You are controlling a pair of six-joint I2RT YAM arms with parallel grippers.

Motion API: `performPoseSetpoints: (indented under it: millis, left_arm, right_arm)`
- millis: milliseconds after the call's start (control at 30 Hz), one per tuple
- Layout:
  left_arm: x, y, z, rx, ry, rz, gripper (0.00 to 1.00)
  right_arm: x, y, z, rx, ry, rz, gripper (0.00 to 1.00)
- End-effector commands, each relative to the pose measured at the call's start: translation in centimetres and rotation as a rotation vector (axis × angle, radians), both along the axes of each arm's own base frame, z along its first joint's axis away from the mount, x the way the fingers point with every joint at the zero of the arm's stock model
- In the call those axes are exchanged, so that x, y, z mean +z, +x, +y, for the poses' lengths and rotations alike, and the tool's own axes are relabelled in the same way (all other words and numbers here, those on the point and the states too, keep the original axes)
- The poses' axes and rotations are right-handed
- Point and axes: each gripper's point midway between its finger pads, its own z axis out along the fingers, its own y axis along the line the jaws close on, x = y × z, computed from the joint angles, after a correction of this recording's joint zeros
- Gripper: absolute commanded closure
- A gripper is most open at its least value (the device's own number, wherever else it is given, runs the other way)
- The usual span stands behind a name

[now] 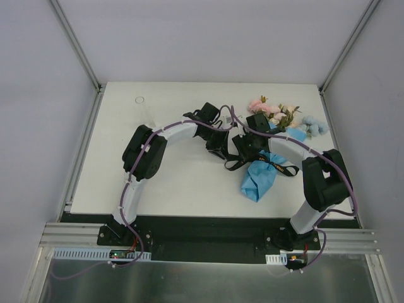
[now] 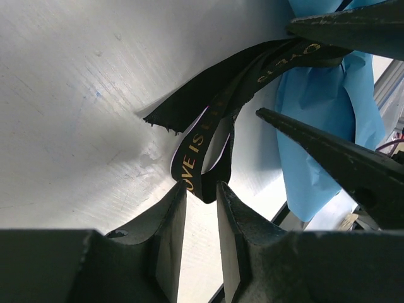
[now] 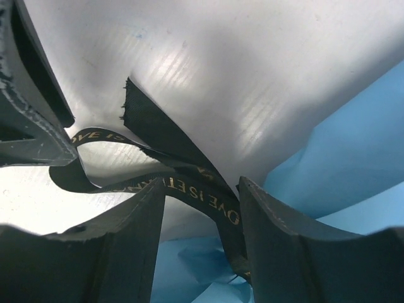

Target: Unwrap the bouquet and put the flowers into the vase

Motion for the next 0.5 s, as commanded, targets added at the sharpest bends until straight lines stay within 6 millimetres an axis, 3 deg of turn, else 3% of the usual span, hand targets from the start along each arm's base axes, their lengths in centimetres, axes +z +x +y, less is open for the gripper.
performPoseSetpoints:
  millis: [0, 33, 133, 200, 333, 467]
  left_arm:
    - [0.1, -0.4, -0.3, -0.006, -0.023, 0.032, 0.75]
    - [0.1, -0.4, -0.2, -0.004, -0.024, 0.031, 0.75]
    - [0.6, -0.1, 0.1, -0.006, -0.021, -0.004, 0.73]
    - [1.8, 0.3, 0.3, -0.027, -0.032, -0.075, 0.69]
    - [4.0, 1.0, 0.2, -0.067, -0.071, -0.182, 0.55]
    - [5.3, 1.4, -0.5, -0.08, -0.129, -0.2, 0.52]
  right_arm:
    - [2.1, 0.4, 3.1, 0.186, 0.063, -0.096, 0.46]
    - [1.4, 0.2, 2.9, 0.182, 0.047, -0.063, 0.45]
    - [2.4, 1.5, 2.6, 0.078, 0.061, -0.068, 0.42]
    - [4.8, 2.2, 3.1, -0.063, 0.174, -0.043, 0.34]
    - [9.2, 1.6, 2.0, -0.267, 0.299, -0.033, 0.18]
    - [8.2, -0.5, -1.2, -0.47, 0.311, 0.114, 0.17]
